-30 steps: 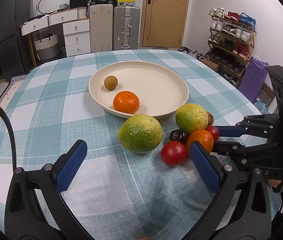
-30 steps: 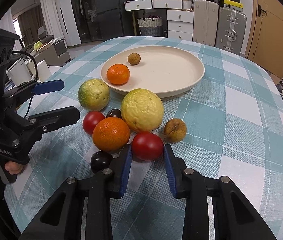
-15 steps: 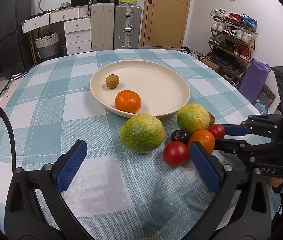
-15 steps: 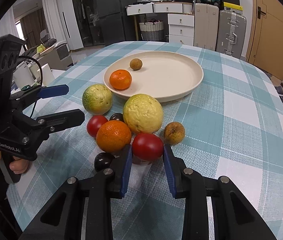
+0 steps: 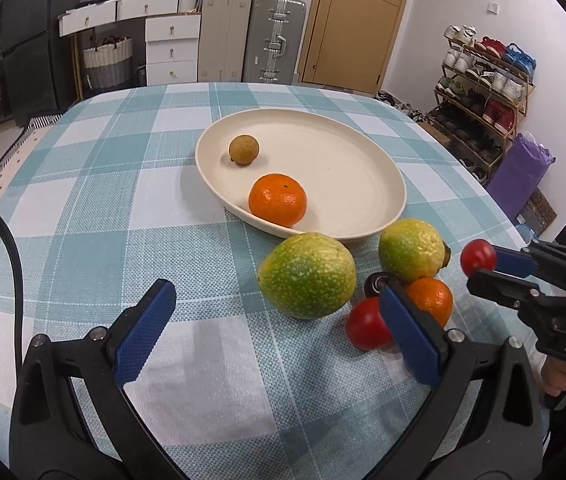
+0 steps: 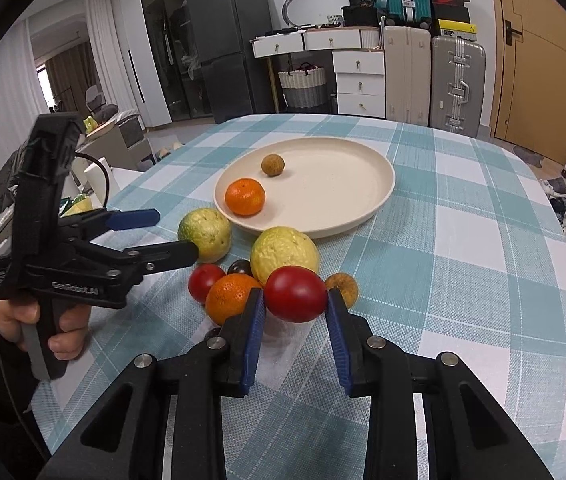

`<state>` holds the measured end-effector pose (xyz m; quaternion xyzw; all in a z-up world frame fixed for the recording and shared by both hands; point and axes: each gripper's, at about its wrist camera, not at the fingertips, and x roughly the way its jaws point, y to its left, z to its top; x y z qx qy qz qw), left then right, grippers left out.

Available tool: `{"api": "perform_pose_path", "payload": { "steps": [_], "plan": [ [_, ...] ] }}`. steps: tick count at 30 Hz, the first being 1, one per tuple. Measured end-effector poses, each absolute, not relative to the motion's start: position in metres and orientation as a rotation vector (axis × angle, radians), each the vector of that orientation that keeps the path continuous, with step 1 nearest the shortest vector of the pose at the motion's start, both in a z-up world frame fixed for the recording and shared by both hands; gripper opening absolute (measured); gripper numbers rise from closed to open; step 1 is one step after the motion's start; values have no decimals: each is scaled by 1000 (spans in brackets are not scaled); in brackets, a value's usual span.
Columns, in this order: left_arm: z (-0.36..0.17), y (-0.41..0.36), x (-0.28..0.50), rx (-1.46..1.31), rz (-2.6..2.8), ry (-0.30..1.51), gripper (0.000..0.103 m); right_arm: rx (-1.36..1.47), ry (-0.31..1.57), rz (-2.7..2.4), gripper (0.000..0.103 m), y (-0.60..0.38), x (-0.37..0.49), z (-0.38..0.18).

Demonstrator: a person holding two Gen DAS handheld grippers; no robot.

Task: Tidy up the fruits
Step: 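Grasp the green citrus with the left tool while the right tool grasps a red tomato, then lift both fruits over the cream plate and open both tools to release them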

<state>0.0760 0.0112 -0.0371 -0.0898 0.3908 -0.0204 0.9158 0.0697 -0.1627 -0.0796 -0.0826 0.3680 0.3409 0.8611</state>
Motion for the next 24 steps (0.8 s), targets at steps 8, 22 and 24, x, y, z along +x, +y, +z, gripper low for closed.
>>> {"api": "perform_pose_path", "payload": {
  "steps": [8,22,24],
  "plan": [
    [-43,9,91,-206,-74,836,88,-151,764,699,32,-168,72,-76],
    [-48,3,97,-209,-115,846,52,-149,765,696,32,-169,72,-77],
    [-47,4,97,-212,-114,839,52,-146,763,696,32,-170,73,-77]
  ]
}}
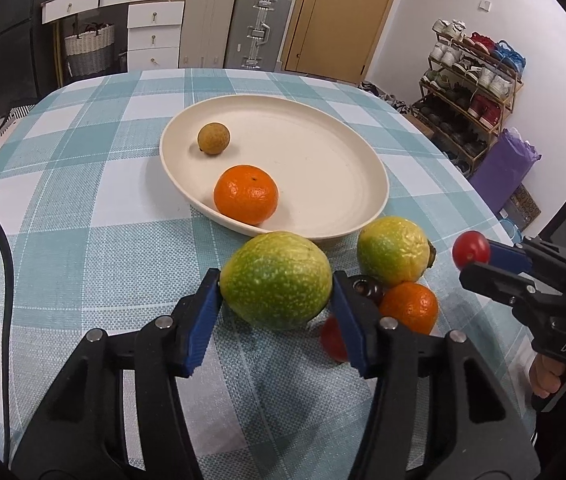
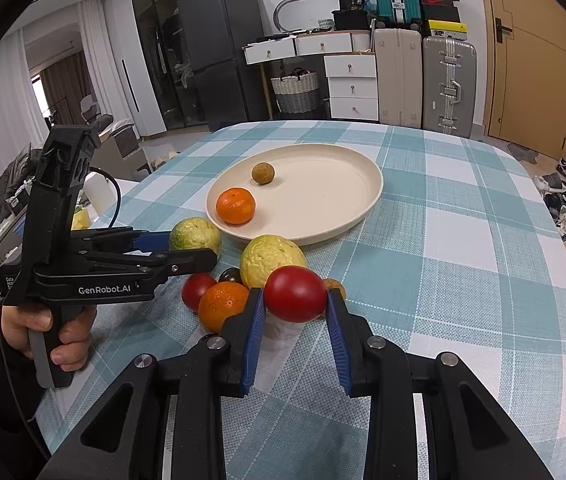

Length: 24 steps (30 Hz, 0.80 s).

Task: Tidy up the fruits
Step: 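Lift both fruits over the cream plate and open both tools to release them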

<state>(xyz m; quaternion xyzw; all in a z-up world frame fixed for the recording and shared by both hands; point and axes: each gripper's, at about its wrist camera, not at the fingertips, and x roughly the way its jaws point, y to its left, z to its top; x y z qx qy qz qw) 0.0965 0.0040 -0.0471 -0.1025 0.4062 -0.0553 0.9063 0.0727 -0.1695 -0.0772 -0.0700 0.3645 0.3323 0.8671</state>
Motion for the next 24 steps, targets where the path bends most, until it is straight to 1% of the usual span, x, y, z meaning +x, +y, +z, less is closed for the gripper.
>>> {"api": "perform_pose_path", "payload": {
  "steps": [14,24],
  "plan": [
    [-23,16,84,-224,-109,752,52,-87,711,681,32,-171,80,-66],
    [-21,30,92,-224,-71,757,52,-63,717,673,32,-163,97,-56]
  ]
}}
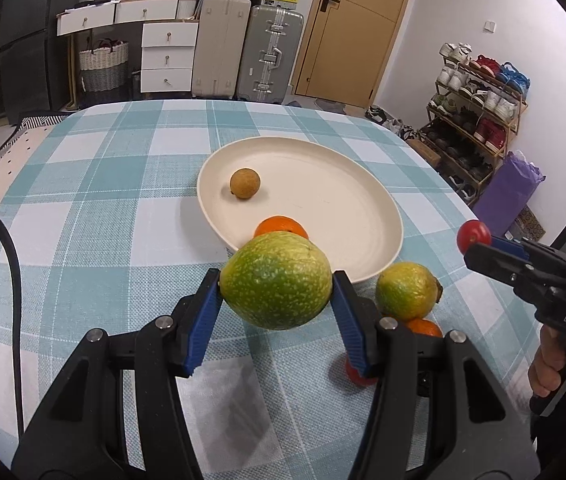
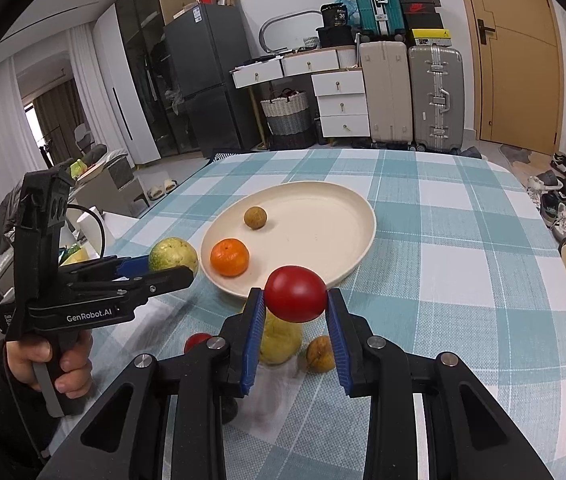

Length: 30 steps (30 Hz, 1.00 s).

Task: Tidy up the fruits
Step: 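Lift both fruits over the cream plate and open both tools to release them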

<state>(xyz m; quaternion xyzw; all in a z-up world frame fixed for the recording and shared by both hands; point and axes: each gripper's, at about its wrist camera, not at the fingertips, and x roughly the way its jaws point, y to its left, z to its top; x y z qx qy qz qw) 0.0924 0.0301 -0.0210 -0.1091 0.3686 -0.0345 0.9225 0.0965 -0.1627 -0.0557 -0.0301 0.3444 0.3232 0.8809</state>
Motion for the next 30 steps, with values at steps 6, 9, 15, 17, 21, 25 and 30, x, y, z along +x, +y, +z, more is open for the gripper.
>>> {"api": "perform_pose_path", "payload": {
  "steps": [6,9,15,17,21,25,30],
  "plan": [
    [-21,33,102,-224,-72,760,52,-71,727,679,32,-155,102,-53],
    [-20,33,107,-220,-76,761,52,-75,731,683,32,-151,107,-52],
    [-21,32,120,-217,-78,777,52,-87,746,692,32,-144,115,-52],
    [-21,32,124,-213,-81,775,52,-87,754,692,32,-143,119,-52],
    [-18,32,132,-204,-87,770,52,-83,764,693,32,-142,126,-54],
    [-16,35,141,-208,-85,766,52,-79,774,689,32,-140,134,-56],
    [-15,41,152,-214,-74,767,52,-86,790,686,32,-136,142,-59]
  ]
}}
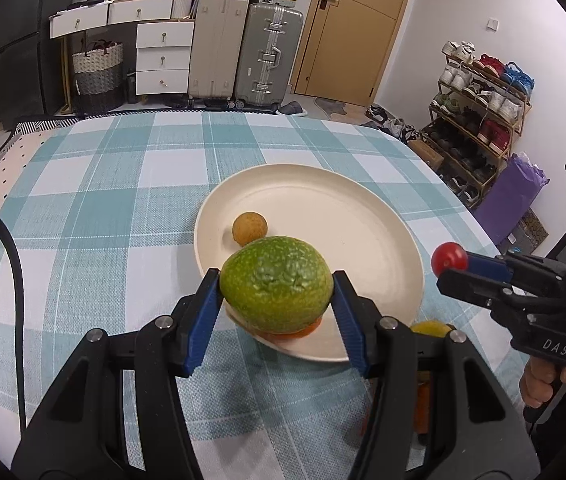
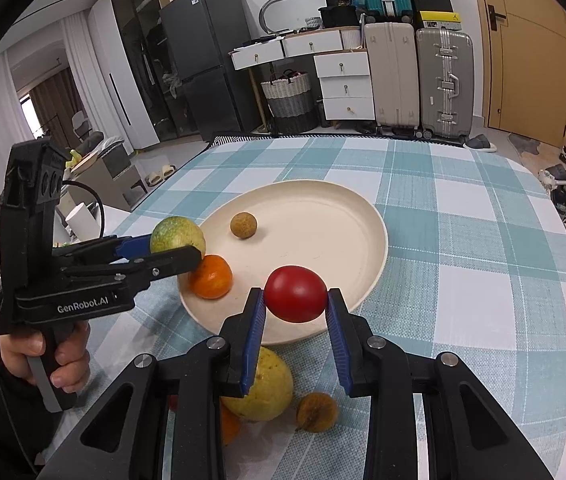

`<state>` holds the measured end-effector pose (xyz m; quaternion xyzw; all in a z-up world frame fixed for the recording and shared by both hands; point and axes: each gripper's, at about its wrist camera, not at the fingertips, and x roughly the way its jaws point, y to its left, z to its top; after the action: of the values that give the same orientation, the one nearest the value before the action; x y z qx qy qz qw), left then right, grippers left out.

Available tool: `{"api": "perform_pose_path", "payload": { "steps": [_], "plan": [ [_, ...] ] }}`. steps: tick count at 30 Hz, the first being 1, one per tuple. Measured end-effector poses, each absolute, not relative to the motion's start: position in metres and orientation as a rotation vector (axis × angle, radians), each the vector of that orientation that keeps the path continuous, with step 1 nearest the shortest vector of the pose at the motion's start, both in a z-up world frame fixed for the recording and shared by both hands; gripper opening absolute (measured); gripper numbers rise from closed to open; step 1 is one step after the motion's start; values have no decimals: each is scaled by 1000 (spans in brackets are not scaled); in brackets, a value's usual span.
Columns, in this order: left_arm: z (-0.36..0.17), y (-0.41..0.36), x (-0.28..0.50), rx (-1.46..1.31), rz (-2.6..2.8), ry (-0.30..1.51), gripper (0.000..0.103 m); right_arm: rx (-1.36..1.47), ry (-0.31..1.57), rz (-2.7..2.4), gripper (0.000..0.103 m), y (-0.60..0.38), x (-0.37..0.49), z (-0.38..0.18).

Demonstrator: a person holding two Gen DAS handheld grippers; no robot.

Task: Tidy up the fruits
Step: 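Lift both fruits over the cream plate and open both tools to release them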

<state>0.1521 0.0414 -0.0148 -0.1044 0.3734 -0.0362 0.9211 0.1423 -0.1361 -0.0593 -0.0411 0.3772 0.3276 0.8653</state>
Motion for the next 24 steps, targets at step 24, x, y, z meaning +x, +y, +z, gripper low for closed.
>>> {"api": "perform_pose_path", "payload": {
  "steps": [24],
  "plan": [
    [-33,56,186,-215,8,791,52,-96,886,640,32,-113,176,-86]
  ]
}}
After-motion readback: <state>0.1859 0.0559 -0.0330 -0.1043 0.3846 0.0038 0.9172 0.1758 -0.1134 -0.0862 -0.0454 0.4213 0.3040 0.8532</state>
